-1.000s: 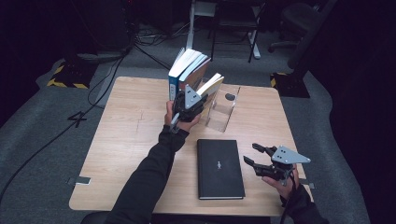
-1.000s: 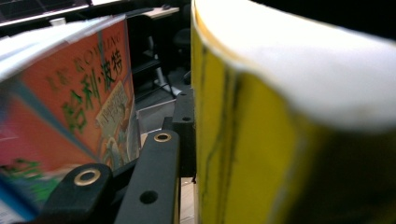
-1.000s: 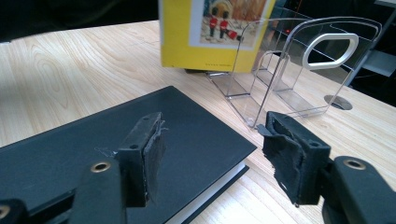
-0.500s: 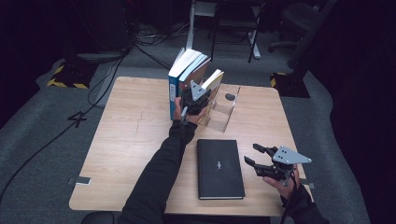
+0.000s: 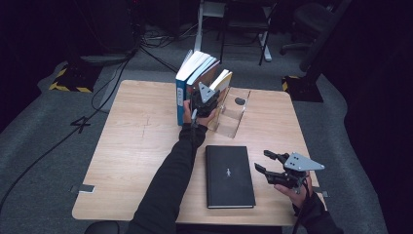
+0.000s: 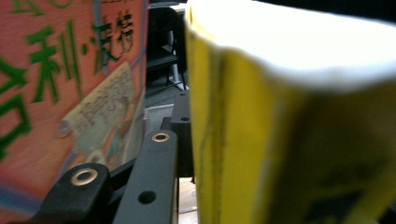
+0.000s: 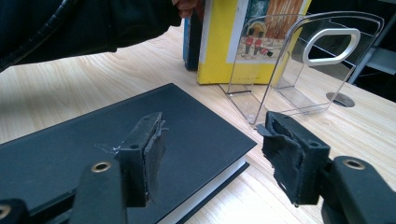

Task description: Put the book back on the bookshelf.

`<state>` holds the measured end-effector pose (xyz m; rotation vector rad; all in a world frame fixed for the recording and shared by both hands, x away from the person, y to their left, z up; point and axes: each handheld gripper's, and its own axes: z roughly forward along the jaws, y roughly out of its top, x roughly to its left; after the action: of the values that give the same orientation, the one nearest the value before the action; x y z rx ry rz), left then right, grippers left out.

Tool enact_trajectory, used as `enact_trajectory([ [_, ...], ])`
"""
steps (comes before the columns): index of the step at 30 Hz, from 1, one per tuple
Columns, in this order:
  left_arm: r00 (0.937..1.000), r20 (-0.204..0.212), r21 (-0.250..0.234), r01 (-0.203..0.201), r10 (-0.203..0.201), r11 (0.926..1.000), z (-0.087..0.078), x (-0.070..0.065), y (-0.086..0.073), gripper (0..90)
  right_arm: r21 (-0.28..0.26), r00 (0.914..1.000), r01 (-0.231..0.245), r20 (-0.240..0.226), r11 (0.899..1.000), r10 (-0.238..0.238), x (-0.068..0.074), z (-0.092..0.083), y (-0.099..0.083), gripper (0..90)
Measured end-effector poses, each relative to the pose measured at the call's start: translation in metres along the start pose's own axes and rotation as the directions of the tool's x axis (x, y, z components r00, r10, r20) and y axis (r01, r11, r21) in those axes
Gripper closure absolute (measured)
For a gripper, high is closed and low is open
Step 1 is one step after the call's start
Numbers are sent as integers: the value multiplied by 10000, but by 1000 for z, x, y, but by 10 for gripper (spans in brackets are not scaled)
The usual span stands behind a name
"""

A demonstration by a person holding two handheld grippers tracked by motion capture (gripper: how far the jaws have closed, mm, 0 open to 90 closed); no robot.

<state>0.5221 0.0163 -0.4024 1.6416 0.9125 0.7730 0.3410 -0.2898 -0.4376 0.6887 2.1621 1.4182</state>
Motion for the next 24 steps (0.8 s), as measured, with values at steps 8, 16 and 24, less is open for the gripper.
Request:
enact_trajectory([
  [8, 9986, 71, 412, -531, 529, 9977, -11, 4, -11, 597, -97, 9998, 162, 152, 9998, -161, 2, 0, 0, 391],
  [16, 9942, 921, 1289, -671, 554, 9894, -22, 6, -46, 489, 61, 9999, 158, -55, 9999, -157, 7, 3, 0, 395],
  [24, 9943, 999, 2195, -585, 373, 9738, -27, 7, -85, 620, 276, 9997, 203, -166, 9994, -198, 9, 7, -2, 400],
])
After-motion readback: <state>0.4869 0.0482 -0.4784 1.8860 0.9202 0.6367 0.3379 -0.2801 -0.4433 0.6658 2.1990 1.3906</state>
